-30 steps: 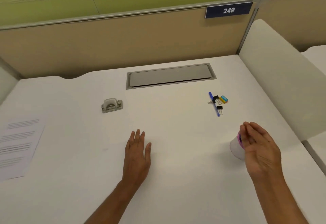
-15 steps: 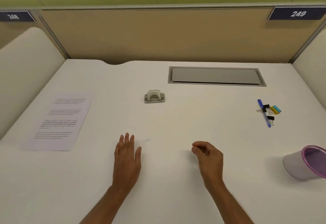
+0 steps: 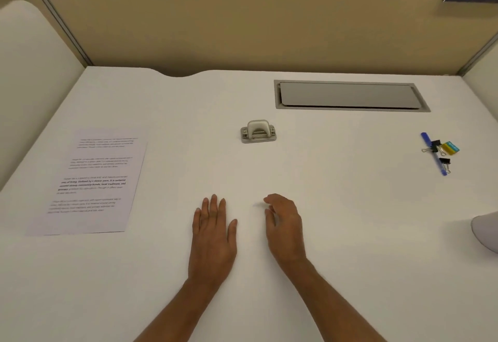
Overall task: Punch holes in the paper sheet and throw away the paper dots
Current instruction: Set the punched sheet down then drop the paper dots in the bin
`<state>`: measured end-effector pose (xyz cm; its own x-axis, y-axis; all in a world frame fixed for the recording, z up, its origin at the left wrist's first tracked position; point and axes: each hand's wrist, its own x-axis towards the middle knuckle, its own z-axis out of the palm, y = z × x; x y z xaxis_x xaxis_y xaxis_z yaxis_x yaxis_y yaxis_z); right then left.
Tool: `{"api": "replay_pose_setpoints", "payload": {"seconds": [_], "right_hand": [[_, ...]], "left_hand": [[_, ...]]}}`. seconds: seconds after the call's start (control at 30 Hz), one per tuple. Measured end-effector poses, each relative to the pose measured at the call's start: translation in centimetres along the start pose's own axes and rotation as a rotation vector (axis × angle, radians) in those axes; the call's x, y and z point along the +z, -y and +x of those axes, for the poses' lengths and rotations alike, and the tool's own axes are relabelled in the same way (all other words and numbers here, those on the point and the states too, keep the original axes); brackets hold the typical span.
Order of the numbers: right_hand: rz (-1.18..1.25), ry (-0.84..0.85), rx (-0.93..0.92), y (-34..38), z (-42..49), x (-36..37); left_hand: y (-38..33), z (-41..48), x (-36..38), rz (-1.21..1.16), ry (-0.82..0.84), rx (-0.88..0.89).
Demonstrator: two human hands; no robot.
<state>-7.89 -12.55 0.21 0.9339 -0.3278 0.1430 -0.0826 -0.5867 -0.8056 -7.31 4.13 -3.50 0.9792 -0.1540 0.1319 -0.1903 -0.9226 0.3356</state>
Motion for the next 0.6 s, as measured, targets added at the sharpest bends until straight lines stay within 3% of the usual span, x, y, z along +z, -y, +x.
{"api": "replay_pose_setpoints", "payload": {"seconds": [0.2, 0.37, 0.6], "right_hand": [[-0.035, 0.056, -0.075, 0.2, 0.5, 1.6], [0.078, 0.005, 0.025, 0.3, 1.0, 0.0], [0.001, 0.040, 0.014, 0.2, 0.3, 0.8]], "left_hand": [[0.1, 0.1, -0.1, 0.013, 0.007, 0.002], [0.0, 0.1, -0.3, 0.036, 0.003, 0.006], [-0.2, 0.0, -0.5, 0.087, 0.020, 0.023]]}}
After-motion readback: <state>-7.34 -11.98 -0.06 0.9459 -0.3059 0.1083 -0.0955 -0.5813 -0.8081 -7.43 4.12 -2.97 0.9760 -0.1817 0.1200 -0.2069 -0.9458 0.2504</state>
